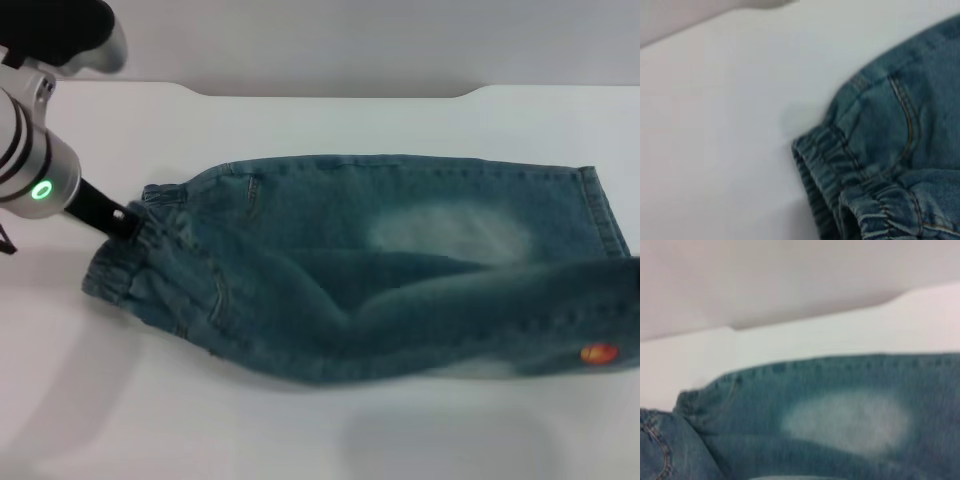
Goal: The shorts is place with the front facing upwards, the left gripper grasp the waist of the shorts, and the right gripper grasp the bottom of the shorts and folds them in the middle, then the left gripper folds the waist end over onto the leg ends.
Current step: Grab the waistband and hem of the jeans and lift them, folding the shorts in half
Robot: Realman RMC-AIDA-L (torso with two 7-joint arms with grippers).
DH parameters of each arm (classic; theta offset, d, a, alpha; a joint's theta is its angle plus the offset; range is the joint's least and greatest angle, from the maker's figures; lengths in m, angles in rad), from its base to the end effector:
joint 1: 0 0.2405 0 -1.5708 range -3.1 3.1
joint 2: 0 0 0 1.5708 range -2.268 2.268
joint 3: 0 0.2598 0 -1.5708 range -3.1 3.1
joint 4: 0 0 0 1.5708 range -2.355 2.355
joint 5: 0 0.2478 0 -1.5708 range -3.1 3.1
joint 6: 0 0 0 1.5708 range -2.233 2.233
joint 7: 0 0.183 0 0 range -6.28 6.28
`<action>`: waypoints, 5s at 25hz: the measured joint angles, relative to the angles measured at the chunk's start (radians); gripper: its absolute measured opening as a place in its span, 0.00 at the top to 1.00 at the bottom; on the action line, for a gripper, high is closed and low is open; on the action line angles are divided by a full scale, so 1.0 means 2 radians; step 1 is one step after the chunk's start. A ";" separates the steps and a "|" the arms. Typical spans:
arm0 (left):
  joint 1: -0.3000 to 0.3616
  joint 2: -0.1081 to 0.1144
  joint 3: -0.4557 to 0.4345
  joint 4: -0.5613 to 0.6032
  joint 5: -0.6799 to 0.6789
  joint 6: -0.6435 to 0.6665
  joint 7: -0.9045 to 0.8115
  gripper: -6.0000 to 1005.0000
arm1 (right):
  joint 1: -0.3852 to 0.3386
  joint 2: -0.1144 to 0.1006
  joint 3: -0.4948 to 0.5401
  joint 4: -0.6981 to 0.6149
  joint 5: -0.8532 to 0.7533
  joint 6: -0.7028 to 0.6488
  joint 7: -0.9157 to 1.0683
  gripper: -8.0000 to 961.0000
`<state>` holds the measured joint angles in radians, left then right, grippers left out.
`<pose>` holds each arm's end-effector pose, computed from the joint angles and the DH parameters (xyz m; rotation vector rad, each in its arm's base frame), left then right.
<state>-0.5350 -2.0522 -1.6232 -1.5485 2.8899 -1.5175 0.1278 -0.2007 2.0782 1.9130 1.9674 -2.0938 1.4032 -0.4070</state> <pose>-0.1943 0.4122 0.0071 -2.0985 -1.0718 0.5083 0.2433 0.2843 0.0829 -2.0916 1.3920 0.3153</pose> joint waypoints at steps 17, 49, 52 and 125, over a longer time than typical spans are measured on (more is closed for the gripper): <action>0.028 -0.002 -0.001 -0.001 -0.003 0.101 0.000 0.96 | 0.008 0.001 0.012 -0.043 0.011 -0.122 -0.103 0.93; 0.038 -0.005 0.034 0.091 -0.045 0.332 0.002 0.96 | 0.106 -0.001 0.036 -0.284 0.080 -0.337 -0.336 0.87; 0.048 -0.005 0.058 0.125 -0.047 0.420 -0.003 0.96 | 0.117 -0.002 0.036 -0.306 0.097 -0.350 -0.367 0.87; 0.011 -0.004 0.052 0.095 -0.046 0.173 0.003 0.16 | 0.110 -0.001 -0.080 -0.339 0.249 -0.377 -0.528 0.53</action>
<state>-0.5139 -2.0609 -1.5186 -1.3581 2.7975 -1.1721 0.1331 0.0183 2.0770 1.7531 1.2900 -1.5962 0.6499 -1.4625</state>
